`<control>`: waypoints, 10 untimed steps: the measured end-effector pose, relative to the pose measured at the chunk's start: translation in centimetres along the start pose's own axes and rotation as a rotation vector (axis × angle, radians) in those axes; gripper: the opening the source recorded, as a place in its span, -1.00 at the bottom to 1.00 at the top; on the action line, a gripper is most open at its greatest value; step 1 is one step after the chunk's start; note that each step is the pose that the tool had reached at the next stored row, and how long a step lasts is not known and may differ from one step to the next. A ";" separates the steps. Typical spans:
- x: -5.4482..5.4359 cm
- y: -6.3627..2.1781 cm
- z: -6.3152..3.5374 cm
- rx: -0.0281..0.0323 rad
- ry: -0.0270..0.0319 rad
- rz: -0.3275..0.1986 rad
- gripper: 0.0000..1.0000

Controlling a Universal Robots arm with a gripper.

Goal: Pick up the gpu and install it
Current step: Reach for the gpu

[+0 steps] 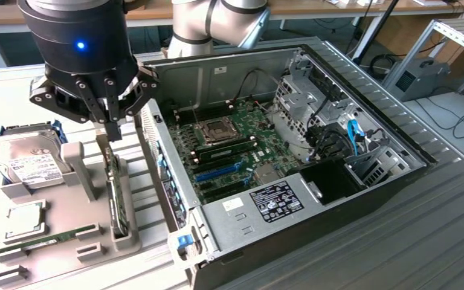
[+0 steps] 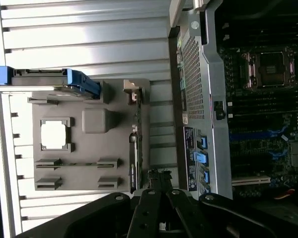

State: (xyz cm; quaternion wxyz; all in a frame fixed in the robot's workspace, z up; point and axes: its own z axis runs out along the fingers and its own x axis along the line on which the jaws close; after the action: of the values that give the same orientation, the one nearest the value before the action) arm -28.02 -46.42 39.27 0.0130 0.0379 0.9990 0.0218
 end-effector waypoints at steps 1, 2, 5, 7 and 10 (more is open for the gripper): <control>0.0 -0.18 -0.01 -0.0001 -0.0001 0.000 -0.79; 0.0 -0.33 -0.01 0.0000 0.0000 0.000 -0.79; 0.0 -0.68 -0.03 -0.0001 -0.0001 0.000 -0.79; 0.0 -0.79 -0.04 0.0000 -0.0001 0.000 -0.79; 0.1 -0.96 -0.04 0.0000 0.0000 0.000 -0.79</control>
State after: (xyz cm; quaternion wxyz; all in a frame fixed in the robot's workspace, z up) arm -28.15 -47.38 39.27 0.0131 0.0379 0.9990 0.0218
